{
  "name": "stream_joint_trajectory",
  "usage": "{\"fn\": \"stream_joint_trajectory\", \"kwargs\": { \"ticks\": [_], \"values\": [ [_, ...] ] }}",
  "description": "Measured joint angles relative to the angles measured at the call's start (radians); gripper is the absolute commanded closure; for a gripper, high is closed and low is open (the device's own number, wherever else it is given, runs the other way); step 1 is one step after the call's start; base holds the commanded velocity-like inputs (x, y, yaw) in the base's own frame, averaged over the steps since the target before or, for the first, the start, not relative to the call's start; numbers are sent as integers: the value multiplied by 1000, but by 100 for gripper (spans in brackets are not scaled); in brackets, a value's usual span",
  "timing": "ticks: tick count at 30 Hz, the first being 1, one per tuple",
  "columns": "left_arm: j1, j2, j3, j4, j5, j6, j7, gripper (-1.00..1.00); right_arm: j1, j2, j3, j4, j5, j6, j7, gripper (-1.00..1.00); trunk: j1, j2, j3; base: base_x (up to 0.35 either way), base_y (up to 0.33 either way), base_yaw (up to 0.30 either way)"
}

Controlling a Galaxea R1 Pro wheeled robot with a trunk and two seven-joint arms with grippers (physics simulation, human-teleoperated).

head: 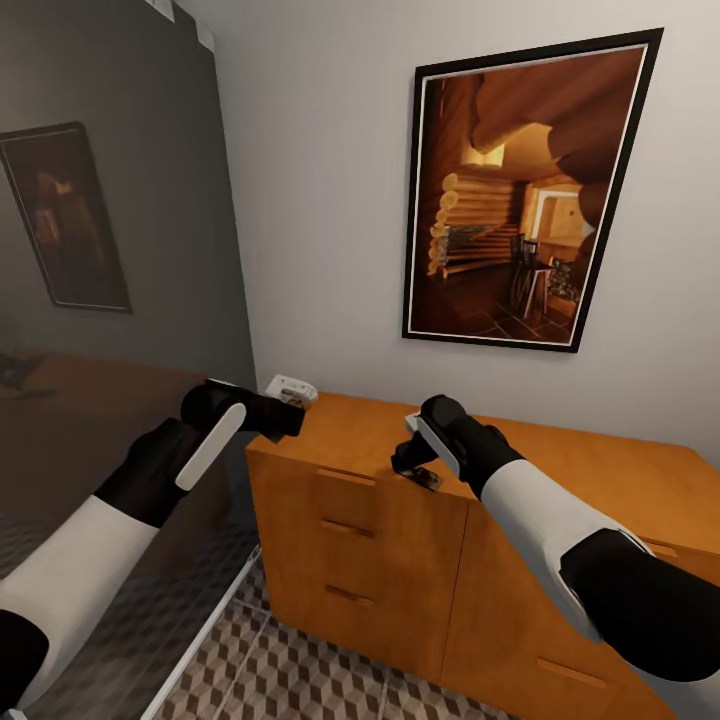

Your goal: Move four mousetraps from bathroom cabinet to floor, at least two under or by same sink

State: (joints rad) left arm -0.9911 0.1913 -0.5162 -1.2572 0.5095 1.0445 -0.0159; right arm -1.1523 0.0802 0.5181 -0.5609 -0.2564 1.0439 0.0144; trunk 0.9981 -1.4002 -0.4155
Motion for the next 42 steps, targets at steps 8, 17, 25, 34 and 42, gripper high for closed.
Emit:
{"fn": "stream_joint_trajectory", "kwargs": {
  "ticks": [8,17,25,34,42],
  "values": [
    [0,-23,-2,4,2,0,0,100,1,-43,-3,-14,-2,0,79,-100,0,0,0,0,0,0],
    [0,-46,-2,6,2,0,0,100,1,-81,-2,-60,5,0,176,-100,0,0,0,0,0,0],
    [0,-46,-2,7,1,0,0,100,2,-81,-3,-64,5,0,182,-100,0,0,0,0,0,0],
    [0,-49,-2,57,1,0,0,100,2,-78,-3,-64,5,0,183,-100,0,0,0,42,0,0],
    [0,-54,-2,69,2,0,0,100,2,-79,-2,-64,5,0,182,-100,0,0,0,7,0,0]
  ]
}}
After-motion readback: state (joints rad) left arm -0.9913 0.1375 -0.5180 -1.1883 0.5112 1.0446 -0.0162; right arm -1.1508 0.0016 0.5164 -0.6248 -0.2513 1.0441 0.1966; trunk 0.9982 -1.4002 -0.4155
